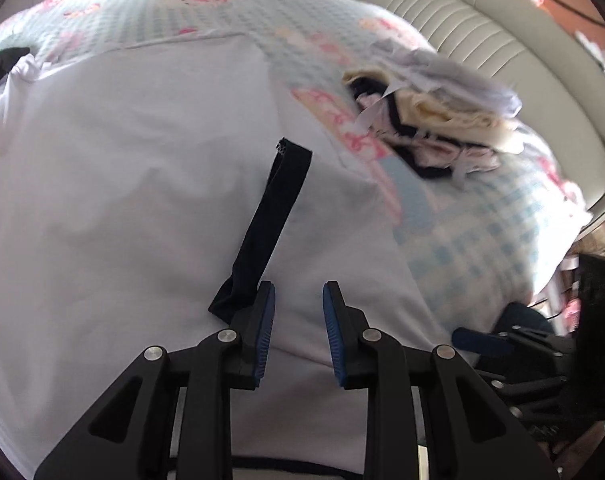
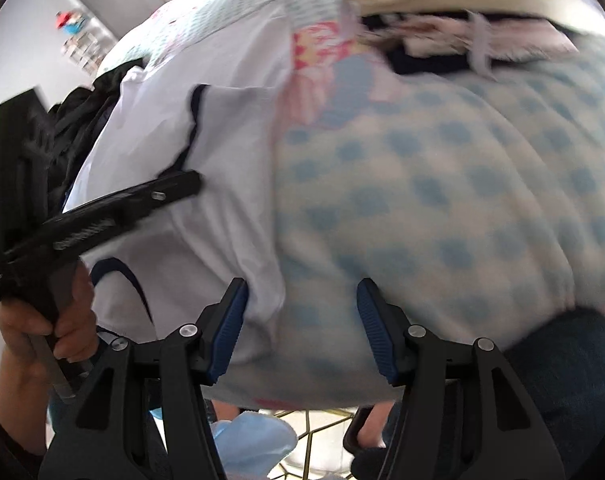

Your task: Fold clothes

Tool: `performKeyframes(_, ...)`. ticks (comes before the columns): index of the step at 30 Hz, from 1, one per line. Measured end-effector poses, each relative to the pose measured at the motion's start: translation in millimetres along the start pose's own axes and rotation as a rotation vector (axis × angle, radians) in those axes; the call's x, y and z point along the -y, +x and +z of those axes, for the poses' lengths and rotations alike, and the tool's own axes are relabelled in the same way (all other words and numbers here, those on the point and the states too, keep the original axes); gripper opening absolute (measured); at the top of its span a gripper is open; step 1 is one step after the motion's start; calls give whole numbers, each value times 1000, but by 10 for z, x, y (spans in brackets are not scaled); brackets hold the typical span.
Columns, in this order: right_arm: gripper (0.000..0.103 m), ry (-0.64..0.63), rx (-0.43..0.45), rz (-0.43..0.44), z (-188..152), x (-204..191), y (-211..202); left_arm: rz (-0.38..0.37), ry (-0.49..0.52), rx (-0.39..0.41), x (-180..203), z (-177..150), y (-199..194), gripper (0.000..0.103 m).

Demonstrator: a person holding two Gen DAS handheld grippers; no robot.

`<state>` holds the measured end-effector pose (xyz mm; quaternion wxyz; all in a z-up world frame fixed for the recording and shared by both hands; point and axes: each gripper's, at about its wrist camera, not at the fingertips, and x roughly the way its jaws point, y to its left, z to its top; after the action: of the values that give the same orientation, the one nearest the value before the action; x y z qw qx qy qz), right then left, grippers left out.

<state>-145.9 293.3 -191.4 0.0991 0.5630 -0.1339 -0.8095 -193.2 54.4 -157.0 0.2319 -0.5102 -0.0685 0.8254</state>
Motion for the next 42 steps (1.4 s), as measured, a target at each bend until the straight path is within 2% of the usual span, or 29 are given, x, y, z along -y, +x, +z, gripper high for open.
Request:
performKeyframes(5,59,40,9,27,-59,159,-186,19,6,20,-3,-28,-130,27)
performKeyframes(7,59,49,39,39,4,147,-267,0,-23,49,-48,-12,-223,28)
performKeyframes(10,59,19,70,74,80,62,-320,23,-22,33,-58,-24,-175,31)
performKeyframes(14,60,-36,4,95,69,-69,-121,54,-18,9,-69,-41,-104,31)
performKeyframes(17,55,-42,-28,23,13,-63,14,81,-14,-3,-93,-59,-79,31)
performKeyframes(19,53,-15,-34,12,-32,21,18,106,-10,-4,-132,-79,-102,31)
performKeyframes(24,58,-38,-21,38,-59,65,-181,38,-45,42,-181,-95,-268,31)
performKeyframes(27,59,-22,43,94,18,60,-324,-11,-42,69,-119,-106,-293,31)
performKeyframes(29,59,-12,68,103,98,17,-304,-25,-46,49,-82,-125,-215,31)
performKeyframes(32,59,-43,25,36,156,-78,-94,0,-39,12,-51,-172,-101,31)
performKeyframes(35,55,-75,-16,-28,140,-113,76,24,-12,-5,-30,-204,-96,31)
performKeyframes(40,57,-83,9,-53,-5,-55,-140,75,65,4,71,-227,-194,31)
performKeyframes(42,57,-62,36,-30,-40,-17,-257,73,73,11,115,-223,-226,32)
